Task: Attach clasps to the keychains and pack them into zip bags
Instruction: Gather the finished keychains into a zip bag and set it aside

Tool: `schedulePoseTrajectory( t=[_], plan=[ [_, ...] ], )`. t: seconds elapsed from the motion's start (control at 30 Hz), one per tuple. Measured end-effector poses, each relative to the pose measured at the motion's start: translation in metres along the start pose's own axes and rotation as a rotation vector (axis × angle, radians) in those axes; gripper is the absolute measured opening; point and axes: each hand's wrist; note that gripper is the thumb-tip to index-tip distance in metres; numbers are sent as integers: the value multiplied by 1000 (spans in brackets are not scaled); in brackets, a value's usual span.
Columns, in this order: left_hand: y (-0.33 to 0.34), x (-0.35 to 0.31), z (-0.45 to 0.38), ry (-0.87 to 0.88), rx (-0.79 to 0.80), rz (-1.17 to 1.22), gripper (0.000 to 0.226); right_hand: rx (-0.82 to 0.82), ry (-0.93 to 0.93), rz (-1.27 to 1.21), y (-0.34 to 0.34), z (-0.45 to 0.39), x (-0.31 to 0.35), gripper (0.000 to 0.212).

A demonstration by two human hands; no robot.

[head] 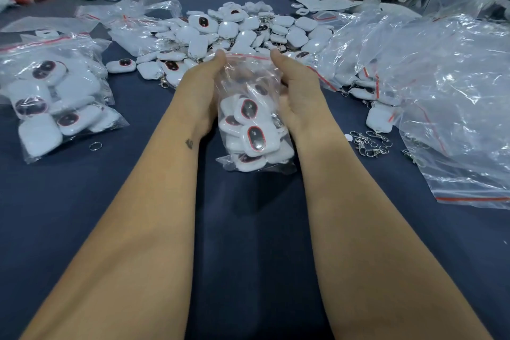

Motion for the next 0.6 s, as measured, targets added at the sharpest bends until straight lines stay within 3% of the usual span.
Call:
schedulePoseTrajectory(
  t=[0.17,0.33,0.43,0.6],
  plan=[
    [5,0,1,-19,-7,195,36,-34,12,65,-1,0,-3,20],
    [7,0,1,-9,2,307,39,-51,-15,68,-4,1,-3,30],
    [6,0,3,-58,55,316,34,-52,-72,-72,-6,3,0,12],
    [1,2,-4,39,-51,213,18,-23,-102,-206,-5,2,2,10]
  ],
)
Point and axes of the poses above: each hand's wrist, its own z-axis away from the middle knuckle, its own y-axis out of the palm, x = y × z, and after that the axes turned 13 degrees about z, right-handed
